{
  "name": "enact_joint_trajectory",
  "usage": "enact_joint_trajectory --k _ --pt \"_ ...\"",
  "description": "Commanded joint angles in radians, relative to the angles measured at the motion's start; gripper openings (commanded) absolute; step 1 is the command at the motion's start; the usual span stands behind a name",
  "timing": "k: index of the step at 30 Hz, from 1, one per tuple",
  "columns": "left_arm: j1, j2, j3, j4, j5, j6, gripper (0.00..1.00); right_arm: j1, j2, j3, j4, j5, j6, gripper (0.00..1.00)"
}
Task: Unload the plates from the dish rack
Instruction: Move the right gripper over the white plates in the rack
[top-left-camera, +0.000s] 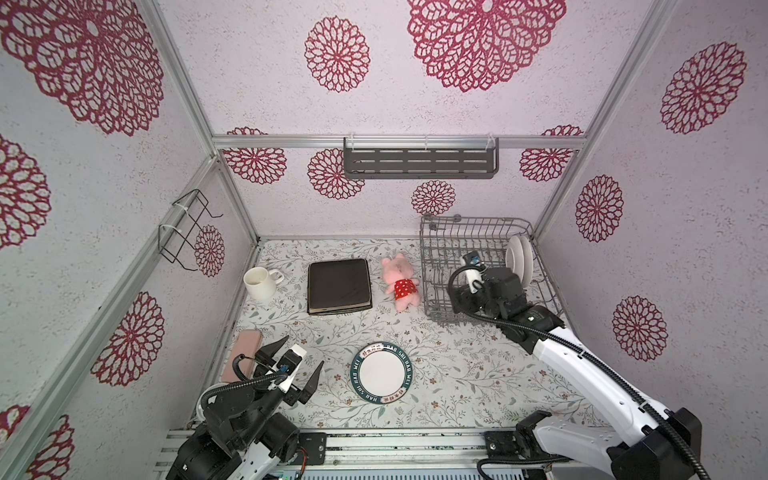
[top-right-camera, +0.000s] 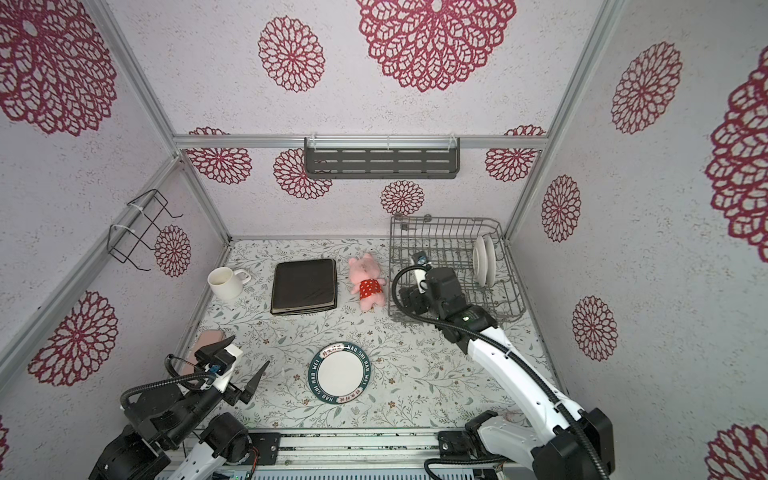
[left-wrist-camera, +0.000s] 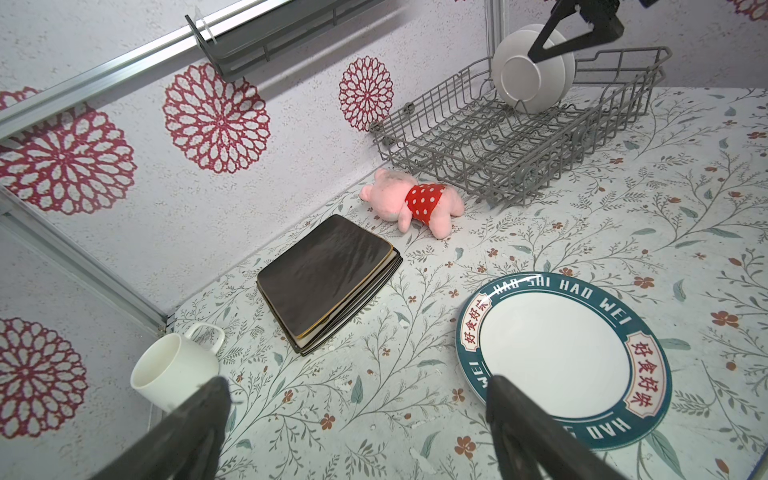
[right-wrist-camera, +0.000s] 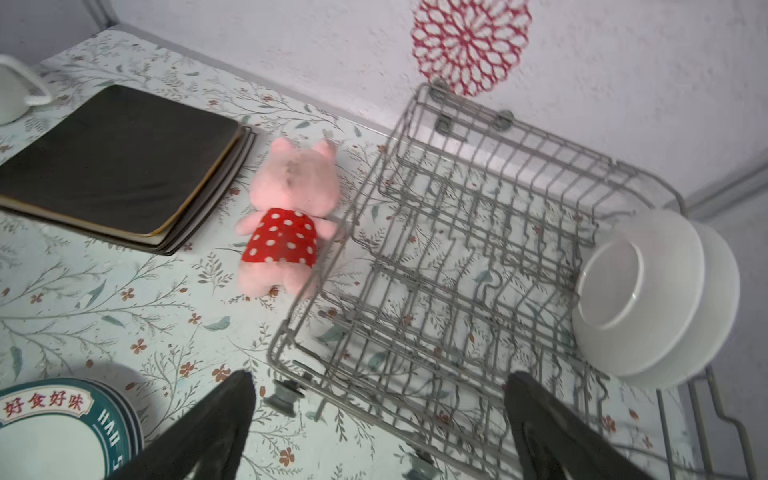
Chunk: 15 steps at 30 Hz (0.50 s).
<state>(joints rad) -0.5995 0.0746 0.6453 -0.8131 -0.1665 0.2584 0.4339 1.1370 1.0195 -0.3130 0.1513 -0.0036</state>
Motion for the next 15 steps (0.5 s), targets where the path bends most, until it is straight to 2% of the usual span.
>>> enact_joint_trajectory --k 1,5,7,11,14,15 --pt "-0.014 0.017 -0.008 0.015 0.003 0.013 0.97 -0.175 -0.016 0.091 -0.076 -0.127 0.079 0.94" --pt "-0.016 0.022 -0.007 0.016 0.003 0.012 0.97 -0.323 0.010 0.100 -0.075 -0.209 0.028 0.87" --pt "-0.016 0.021 -0.008 0.016 0.004 0.011 0.97 -0.338 0.036 0.108 -0.058 -0.202 0.008 0.83" --pt "-0.016 0.018 -0.007 0.016 0.007 0.011 0.97 -0.387 0.148 0.175 -0.064 -0.258 -0.015 0.68" --pt "-0.017 0.008 -0.007 0.016 0.009 0.012 0.97 -0.412 0.232 0.223 -0.061 -0.280 -0.022 0.53" --pt "-0.016 0.005 -0.007 0.016 0.009 0.012 0.97 -0.419 0.258 0.243 -0.067 -0.282 -0.027 0.51"
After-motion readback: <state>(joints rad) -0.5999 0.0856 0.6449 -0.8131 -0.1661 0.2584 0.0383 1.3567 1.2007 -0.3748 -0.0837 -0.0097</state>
